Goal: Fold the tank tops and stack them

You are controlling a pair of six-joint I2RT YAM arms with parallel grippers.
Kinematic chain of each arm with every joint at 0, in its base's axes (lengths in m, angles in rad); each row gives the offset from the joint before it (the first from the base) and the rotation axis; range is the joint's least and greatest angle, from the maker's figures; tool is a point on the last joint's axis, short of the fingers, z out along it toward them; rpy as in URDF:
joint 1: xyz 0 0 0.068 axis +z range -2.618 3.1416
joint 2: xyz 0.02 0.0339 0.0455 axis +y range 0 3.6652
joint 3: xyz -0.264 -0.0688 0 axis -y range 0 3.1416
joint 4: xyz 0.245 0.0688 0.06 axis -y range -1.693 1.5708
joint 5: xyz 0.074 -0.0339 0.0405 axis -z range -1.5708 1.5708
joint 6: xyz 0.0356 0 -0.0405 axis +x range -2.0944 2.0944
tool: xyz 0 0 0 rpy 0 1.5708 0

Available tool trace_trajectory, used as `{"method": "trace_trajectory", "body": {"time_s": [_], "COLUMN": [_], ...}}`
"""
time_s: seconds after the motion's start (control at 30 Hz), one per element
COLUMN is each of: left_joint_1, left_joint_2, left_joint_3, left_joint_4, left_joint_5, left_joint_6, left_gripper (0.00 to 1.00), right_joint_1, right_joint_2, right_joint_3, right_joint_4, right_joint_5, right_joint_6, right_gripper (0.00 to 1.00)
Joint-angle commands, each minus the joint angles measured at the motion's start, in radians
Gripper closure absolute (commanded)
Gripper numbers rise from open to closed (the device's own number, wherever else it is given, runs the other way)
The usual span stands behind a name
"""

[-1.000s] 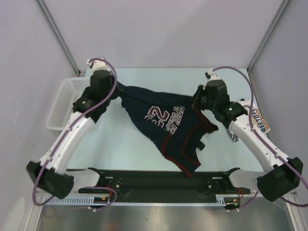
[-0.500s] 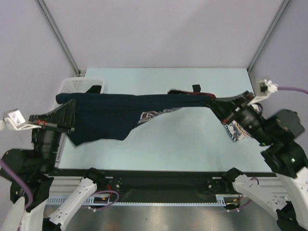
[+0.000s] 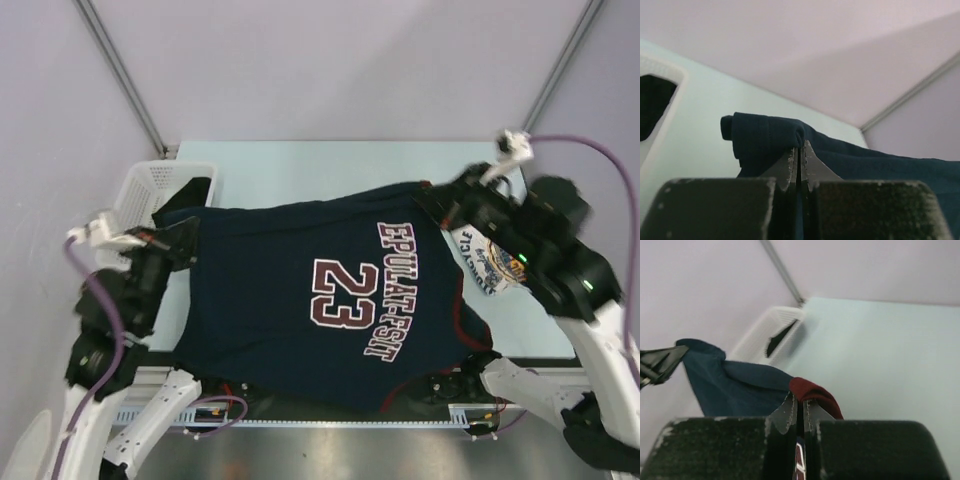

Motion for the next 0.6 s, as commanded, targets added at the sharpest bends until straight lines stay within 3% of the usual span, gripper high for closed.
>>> {"method": "trace_trajectory", "body": {"time_s": [0.0,0.13,0.23,0.3,0.33,0.37,0.4,0.43,0.47,0.53,0.57], "left_joint_1": [0.01,0.013,0.024,0.064,0.085,0.13,0.151,0.174,0.176,0.174,0.174], "left_joint_2": [0.101,0.303,0.482,0.607,0.752,0.828,0.898,1.015,1.048,1.04,1.017], "left_joint_3": [-0.134,-0.255,-0.28,-0.231,-0.182,-0.054,0.028,0.108,0.228,0.245,0.199], "left_joint_4": [0.118,0.29,0.449,0.538,0.538,0.487,0.433,0.373,0.262,0.255,0.274], "left_joint_5": [-0.141,-0.189,-0.239,-0.218,-0.194,-0.171,-0.081,-0.054,-0.054,-0.031,-0.023], "left_joint_6": [-0.027,-0.06,-0.066,-0.049,-0.05,-0.06,-0.058,-0.051,-0.049,-0.021,-0.008], "left_gripper": [1.0,1.0,0.99,0.92,0.91,0.78,0.64,0.43,0.1,0.0,0.0], "right_joint_1": [-0.056,-0.175,-0.238,-0.258,-0.264,-0.274,-0.274,-0.272,-0.263,-0.251,-0.251], "right_joint_2": [0.212,0.465,0.675,0.871,0.936,1.008,1.06,1.13,1.134,1.043,1.001], "right_joint_3": [0.002,-0.015,0.065,0.164,0.312,0.383,0.466,0.556,0.553,0.458,0.289], "right_joint_4": [0.016,0.197,0.355,0.408,0.402,0.349,0.307,0.263,0.207,0.23,0.285], "right_joint_5": [0.12,-0.006,-0.045,-0.057,-0.06,-0.06,-0.061,-0.068,-0.069,-0.036,-0.032], "right_joint_6": [-0.081,-0.043,-0.007,0.0,0.002,0.01,0.008,0.002,-0.022,-0.038,-0.029], "right_gripper": [1.0,1.0,1.0,0.9,0.78,0.57,0.26,0.22,0.21,0.2,0.19]}}
